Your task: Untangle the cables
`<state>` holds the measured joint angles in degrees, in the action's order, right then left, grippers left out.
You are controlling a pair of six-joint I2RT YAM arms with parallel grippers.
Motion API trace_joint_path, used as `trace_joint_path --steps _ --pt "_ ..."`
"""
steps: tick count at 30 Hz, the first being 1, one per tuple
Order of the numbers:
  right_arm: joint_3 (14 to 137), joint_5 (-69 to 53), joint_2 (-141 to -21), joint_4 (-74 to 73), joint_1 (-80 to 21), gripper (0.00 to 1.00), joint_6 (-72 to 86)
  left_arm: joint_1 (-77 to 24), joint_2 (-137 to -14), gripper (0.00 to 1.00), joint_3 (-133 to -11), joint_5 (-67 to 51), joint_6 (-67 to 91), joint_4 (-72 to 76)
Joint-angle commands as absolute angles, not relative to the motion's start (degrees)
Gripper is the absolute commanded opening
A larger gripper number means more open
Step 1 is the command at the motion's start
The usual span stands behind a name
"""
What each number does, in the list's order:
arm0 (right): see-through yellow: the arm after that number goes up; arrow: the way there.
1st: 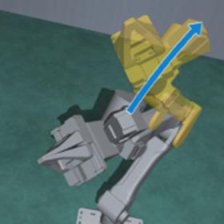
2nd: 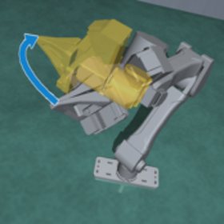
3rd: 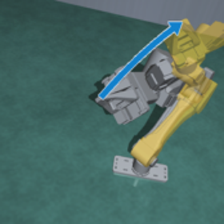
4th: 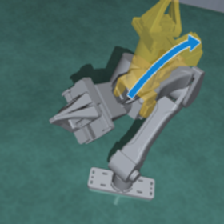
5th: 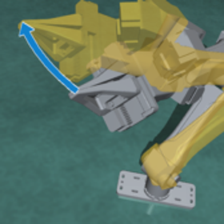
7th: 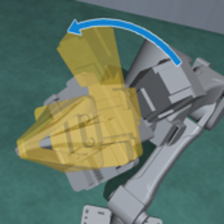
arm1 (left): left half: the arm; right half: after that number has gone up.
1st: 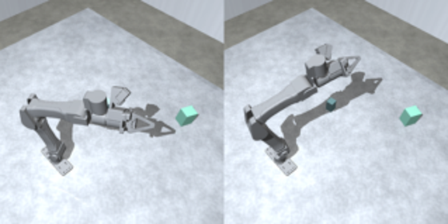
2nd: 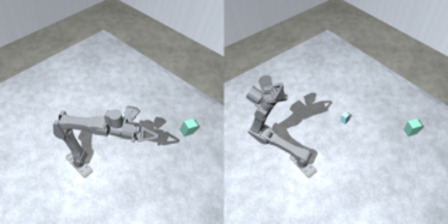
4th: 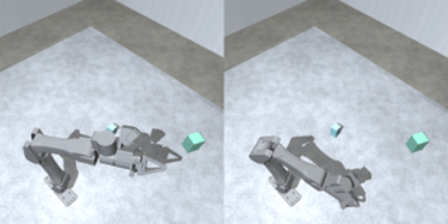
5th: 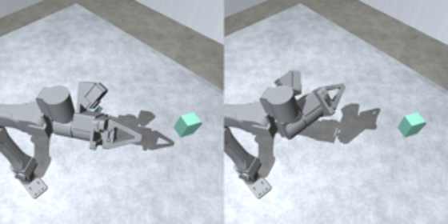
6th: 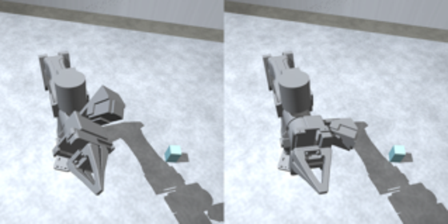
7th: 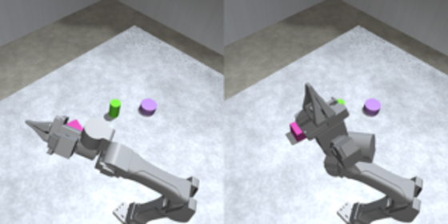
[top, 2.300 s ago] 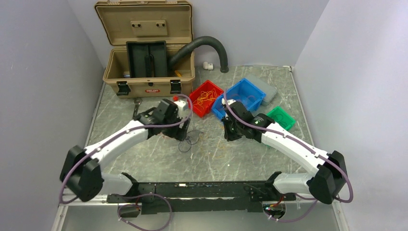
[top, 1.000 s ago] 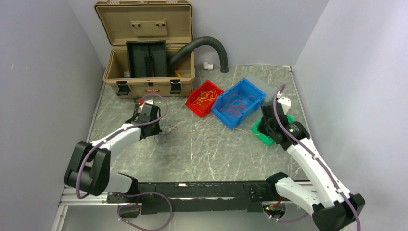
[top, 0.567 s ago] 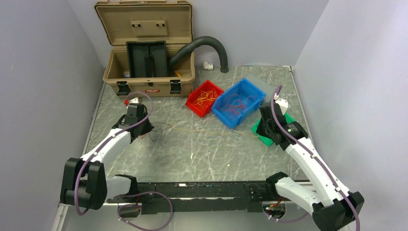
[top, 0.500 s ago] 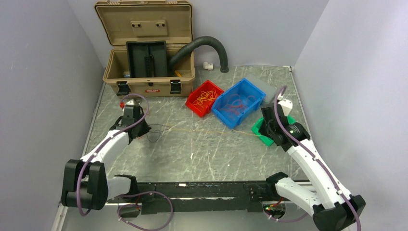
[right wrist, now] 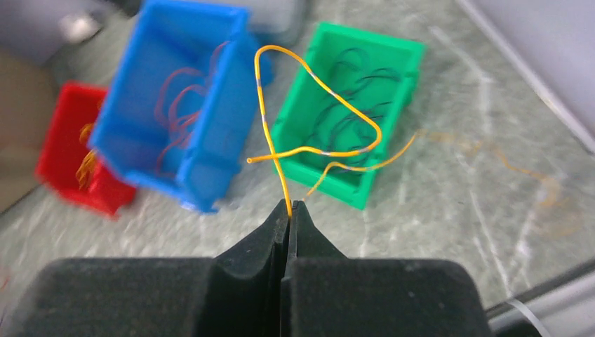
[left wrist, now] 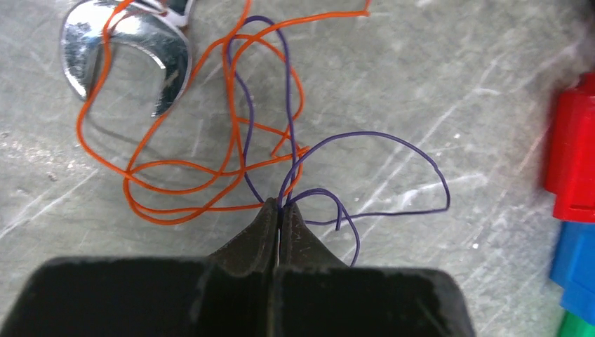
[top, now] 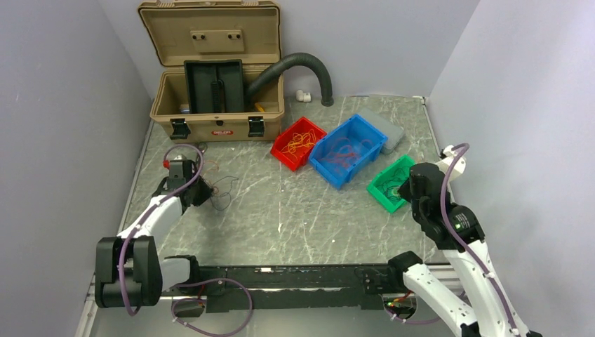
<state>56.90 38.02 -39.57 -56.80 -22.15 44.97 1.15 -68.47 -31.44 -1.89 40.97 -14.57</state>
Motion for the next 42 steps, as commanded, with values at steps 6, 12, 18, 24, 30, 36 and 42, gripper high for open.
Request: trace_joint_path --steps 6,12,18,24,30,36,42 --pt "53.46 -4.58 -43.59 -33.78 -22.86 0.00 29.40 -2.87 -60.42 0.00 -33.34 -5.52 36.10 -12.02" --pt "65.20 -5.55 -51.58 -28.87 -29.55 0.00 28.40 -5.79 -56.47 0.00 -34.44 -7.14 34.05 -12.65" --pt "78.92 -7.66 -62.88 -27.56 -31.82 0.00 25.95 -6.41 -54.54 0.00 -37.78 -7.65 31.45 -17.41" --pt "90.73 -8.65 -73.43 -27.30 -31.99 0.00 23.29 -6.42 -52.08 0.00 -42.15 -7.67 28.25 -23.45" --pt "100.43 -5.59 -82.40 -26.32 -31.80 0.00 21.28 -6.42 -51.79 0.00 -47.80 -9.92 24.87 -28.29" --pt "103.36 2.56 -87.47 -23.75 -30.63 0.00 21.31 -6.42 -56.41 0.00 -53.58 -10.57 17.65 -34.44" --pt "108.73 4.99 -92.88 -24.05 -29.97 0.00 19.94 -6.41 -57.79 0.00 -56.21 -12.13 11.99 -36.66"
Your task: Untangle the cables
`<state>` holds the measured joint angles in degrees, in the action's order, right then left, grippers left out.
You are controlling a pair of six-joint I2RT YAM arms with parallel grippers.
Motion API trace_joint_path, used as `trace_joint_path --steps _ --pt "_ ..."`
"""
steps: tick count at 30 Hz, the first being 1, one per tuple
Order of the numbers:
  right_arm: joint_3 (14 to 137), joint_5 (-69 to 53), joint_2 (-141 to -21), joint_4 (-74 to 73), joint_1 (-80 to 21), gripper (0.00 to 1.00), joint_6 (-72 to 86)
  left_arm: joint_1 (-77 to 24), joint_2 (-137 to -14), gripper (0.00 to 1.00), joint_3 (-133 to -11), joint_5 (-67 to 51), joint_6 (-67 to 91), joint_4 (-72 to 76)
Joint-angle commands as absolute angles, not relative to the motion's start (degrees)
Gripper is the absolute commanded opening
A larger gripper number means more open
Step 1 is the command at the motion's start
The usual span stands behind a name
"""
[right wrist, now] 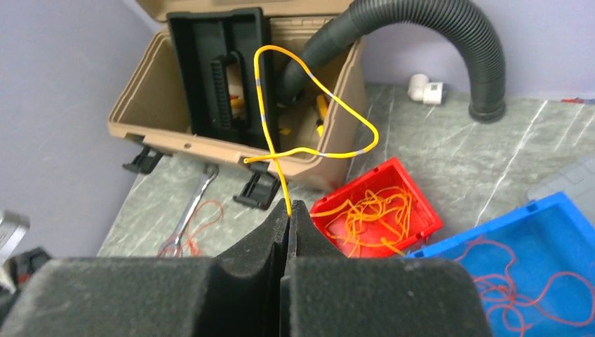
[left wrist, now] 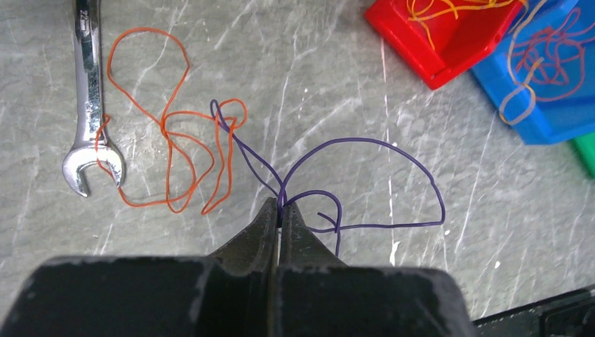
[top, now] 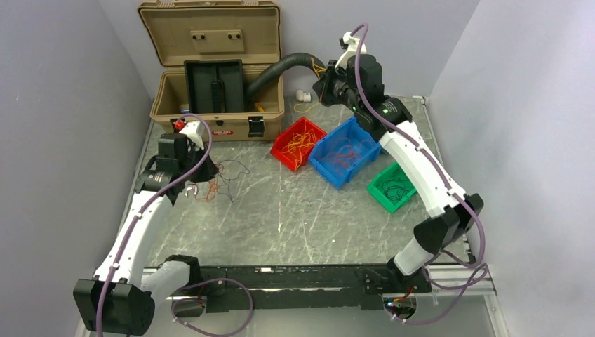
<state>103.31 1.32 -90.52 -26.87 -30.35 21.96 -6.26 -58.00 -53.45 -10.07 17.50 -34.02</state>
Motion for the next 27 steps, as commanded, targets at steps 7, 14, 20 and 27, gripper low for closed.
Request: trace_joint_path --steps 7,14,20,27 --pt "110.49 9.22 -97.54 -23.01 -29.87 0.00 16.85 -6.42 -56.69 0.00 -55.17 -12.25 8.35 -35.35" --pt "113.39 13.15 -102.24 -22.45 -29.70 0.00 13.70 -6.42 -54.23 0.00 -52.25 -11.92 7.59 -32.50" --pt "104.80 17.63 -100.97 -16.71 -30.07 0.00 11.51 -6.42 -52.79 0.00 -51.07 -11.05 7.55 -31.38" --pt "98.13 24.19 -104.94 -15.11 -34.58 0.00 7.92 -6.42 -52.51 0.00 -50.84 -10.52 7.73 -31.49"
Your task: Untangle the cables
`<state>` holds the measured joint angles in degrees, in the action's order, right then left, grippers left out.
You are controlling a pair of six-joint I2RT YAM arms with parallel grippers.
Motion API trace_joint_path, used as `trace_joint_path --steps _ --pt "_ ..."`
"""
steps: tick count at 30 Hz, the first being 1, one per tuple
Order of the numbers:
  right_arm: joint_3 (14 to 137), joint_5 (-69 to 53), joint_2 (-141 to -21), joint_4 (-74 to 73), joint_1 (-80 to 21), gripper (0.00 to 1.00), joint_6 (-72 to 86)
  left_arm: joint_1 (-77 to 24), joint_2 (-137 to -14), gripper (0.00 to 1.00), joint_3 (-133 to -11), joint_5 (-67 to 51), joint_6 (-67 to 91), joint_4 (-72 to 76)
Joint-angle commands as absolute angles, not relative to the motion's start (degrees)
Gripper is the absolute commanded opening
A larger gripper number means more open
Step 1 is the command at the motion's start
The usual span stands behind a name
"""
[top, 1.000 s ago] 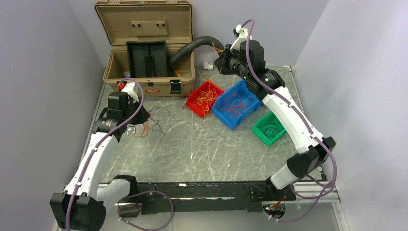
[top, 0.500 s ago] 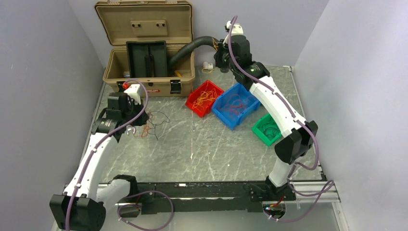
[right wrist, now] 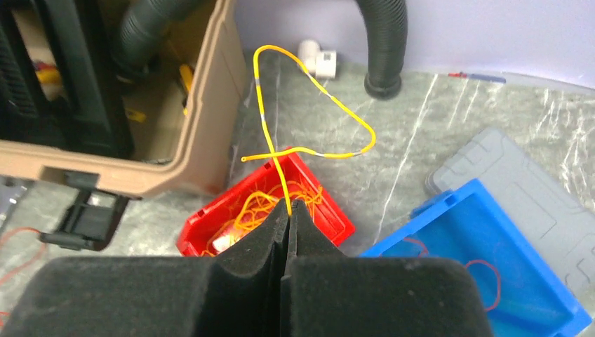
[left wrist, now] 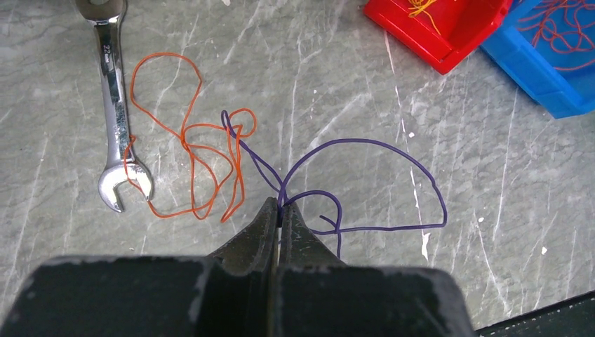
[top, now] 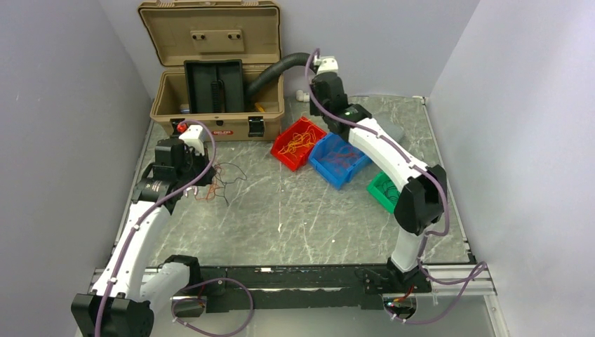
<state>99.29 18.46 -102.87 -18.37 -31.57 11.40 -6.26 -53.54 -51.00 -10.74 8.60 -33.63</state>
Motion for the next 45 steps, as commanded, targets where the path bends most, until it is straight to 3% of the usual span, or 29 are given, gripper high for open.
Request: trace_joint_path --steps 1,10,18,25,28,30,41,45 --pt "98.09 24.76 -106.07 -15.60 -35.11 0.00 7.71 -6.44 -52.50 0.00 -50.81 -10.65 7.78 -31.45" --pt "101.34 16.18 -117.87 -20.76 -36.74 0.00 13.01 -6.42 -51.66 0.00 -50.13 -10.88 8.05 -31.45" --pt "110.59 16.98 -130.57 -30.46 -36.50 0.00 18.45 -6.42 -51.24 0.00 -49.90 -11.20 8.23 -31.54" --pt "111.26 20.40 -130.32 -33.85 -35.35 0.01 21.86 -6.44 -51.26 0.00 -49.95 -11.32 8.24 -31.81" --pt "110.20 20.84 -127.31 -34.04 -34.63 0.27 23.22 -6.42 -51.08 0.00 -49.83 -11.27 8.33 -31.69" --pt "108.99 20.27 -124.64 -33.29 -34.32 0.38 23.90 -6.42 -51.06 0.00 -49.79 -11.38 8.43 -31.58" --pt "107.97 15.74 -115.98 -33.26 -33.51 0.57 23.75 -6.42 -51.25 0.00 -49.92 -11.73 8.33 -31.73" --pt "108.67 14.37 -115.85 -34.06 -33.49 0.70 23.34 -6.42 -51.29 0.00 -49.92 -11.83 8.26 -31.74"
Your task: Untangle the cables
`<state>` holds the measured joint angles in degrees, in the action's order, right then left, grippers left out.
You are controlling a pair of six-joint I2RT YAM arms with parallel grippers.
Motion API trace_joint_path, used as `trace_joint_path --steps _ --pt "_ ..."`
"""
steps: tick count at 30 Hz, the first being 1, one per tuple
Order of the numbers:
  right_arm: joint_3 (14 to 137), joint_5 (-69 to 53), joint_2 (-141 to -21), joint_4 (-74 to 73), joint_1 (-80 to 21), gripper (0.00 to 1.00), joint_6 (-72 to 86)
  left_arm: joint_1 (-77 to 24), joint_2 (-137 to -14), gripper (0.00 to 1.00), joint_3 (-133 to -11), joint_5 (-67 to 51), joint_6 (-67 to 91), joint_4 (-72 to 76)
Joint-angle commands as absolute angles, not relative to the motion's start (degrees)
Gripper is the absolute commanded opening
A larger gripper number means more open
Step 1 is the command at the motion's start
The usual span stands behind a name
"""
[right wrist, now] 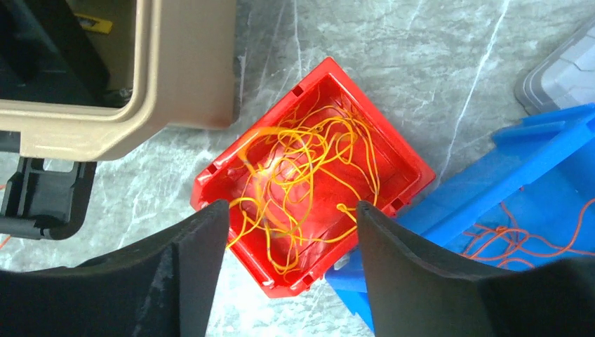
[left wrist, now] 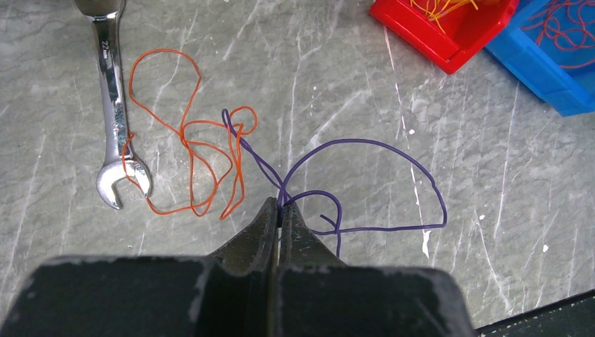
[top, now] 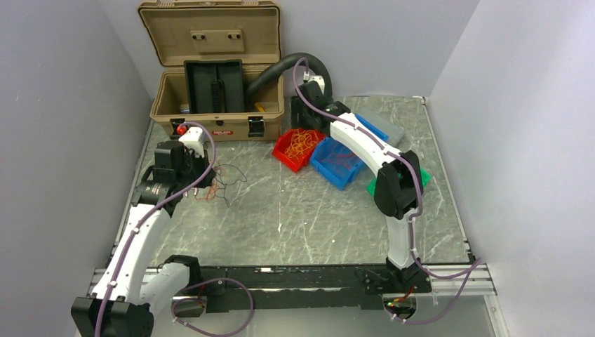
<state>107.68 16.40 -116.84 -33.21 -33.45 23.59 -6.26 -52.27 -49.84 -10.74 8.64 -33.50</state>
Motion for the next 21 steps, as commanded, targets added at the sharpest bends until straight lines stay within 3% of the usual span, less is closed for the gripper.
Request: trace_joint_path --steps 1,15,21 --pt "108.98 14.01 -116.10 -34.36 -33.41 0.71 23.30 -6.42 -51.30 0.00 -49.92 -11.78 8.25 -31.73" --pt "110.10 9.21 -118.67 -35.31 -33.31 0.69 23.20 -6.42 -51.15 0.00 -49.92 -11.88 8.25 -31.82" --pt "103.50 2.80 -116.10 -29.27 -35.94 0.72 20.61 -6.42 -51.08 0.00 -49.92 -11.64 8.23 -31.86"
